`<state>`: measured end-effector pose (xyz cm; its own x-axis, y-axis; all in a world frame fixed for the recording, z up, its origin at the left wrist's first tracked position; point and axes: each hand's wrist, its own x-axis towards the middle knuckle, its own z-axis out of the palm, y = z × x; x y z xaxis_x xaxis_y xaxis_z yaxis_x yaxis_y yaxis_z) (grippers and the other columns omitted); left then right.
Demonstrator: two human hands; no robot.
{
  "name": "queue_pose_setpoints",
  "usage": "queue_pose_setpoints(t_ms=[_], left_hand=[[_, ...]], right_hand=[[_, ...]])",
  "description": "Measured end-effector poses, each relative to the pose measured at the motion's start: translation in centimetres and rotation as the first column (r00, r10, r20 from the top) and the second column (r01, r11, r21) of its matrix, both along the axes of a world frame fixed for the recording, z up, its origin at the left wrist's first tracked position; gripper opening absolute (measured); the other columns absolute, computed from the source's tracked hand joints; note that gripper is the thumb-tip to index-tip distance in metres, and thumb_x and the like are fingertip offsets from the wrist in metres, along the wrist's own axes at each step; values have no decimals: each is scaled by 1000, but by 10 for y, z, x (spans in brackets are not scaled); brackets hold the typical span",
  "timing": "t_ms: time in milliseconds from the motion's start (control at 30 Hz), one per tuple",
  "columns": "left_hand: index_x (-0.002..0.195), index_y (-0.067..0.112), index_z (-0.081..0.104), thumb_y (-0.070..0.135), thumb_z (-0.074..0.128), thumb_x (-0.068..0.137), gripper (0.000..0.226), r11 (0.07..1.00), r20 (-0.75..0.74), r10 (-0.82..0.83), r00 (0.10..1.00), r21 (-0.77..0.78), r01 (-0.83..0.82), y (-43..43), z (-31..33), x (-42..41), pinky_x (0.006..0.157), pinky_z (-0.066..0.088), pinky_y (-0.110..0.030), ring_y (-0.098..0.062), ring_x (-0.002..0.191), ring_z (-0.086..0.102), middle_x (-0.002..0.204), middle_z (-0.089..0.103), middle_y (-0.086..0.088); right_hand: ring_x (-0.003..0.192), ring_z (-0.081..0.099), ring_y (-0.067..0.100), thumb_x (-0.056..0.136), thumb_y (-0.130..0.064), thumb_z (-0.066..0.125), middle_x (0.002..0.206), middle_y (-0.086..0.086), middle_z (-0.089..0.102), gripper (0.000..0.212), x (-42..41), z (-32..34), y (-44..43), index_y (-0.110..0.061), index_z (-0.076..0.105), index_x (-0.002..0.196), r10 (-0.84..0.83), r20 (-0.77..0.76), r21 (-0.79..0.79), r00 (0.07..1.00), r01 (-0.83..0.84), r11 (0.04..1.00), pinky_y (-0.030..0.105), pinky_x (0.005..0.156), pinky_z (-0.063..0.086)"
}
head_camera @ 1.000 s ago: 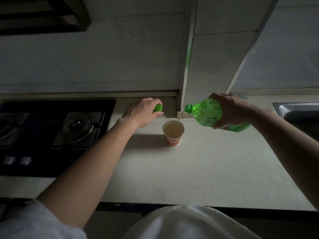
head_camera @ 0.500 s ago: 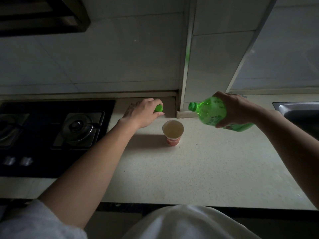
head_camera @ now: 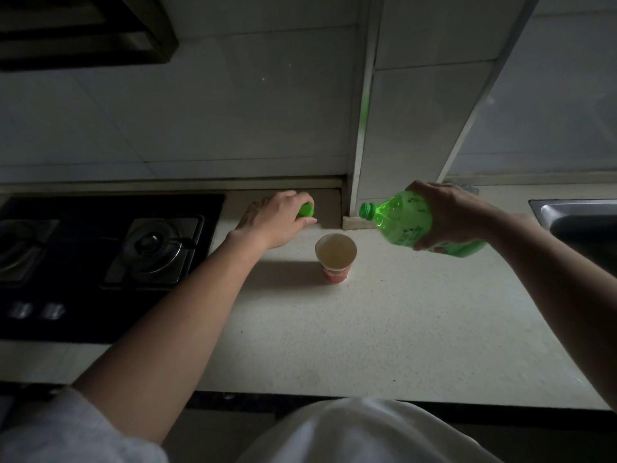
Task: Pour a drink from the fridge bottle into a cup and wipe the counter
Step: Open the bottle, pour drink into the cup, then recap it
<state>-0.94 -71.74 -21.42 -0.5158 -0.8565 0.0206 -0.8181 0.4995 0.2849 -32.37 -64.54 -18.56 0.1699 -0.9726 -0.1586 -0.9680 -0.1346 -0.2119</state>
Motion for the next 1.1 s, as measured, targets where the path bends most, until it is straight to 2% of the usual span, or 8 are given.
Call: queue_pose_setpoints(t_ms=[200,333,533,633,800,1100], left_hand=[[104,25,60,45,65,88,26,999,-11,2,1000,34,-1,0,-2,0,79,53,-42,-25,90,59,103,62,0],[108,24,60,45,62,90,27,1000,26,0,1000,8,0,1,-1,1,75,48,-34,-22,92,58,108,61,1],[103,30,58,49,62,88,24,999,21,26,999,29,-27,0,-2,2,79,53,-41,-24,91,59,106,61,4],[104,29,58,48,61,89,25,999,27,24,999,25,-25,1,-2,2,78,53,-41,-24,91,59,106,61,3],[106,27,59,46,62,90,26,1000,21,11,1000,25,-11,-1,-2,3,77,52,-39,-22,89,59,104,62,2],[105,29,57,48,61,89,25,999,15,10,1000,41,-10,-2,-4,3,77,54,-43,-23,88,59,104,61,3]], right_hand=[[105,59,27,56,-40,92,124,5,62,96,3,0,2,-24,42,136,-3,-11,5,1000,3,1000,46,83,53],[104,59,26,57,-39,92,124,6,61,96,4,1,2,-23,41,137,4,-21,15,1000,-3,1000,41,81,52],[104,59,25,57,-38,92,124,6,62,94,6,1,2,-22,43,136,3,-24,15,1000,-3,1000,40,82,51],[106,58,26,57,-38,92,125,5,61,95,7,2,1,-23,42,137,2,-26,22,1000,-2,1000,42,84,52],[109,57,26,58,-36,92,127,6,61,96,6,2,0,-21,42,138,4,-22,35,1000,-3,999,37,81,46],[109,57,27,57,-38,92,126,7,61,96,7,2,1,-22,42,137,11,-22,36,1000,-11,999,42,86,50]])
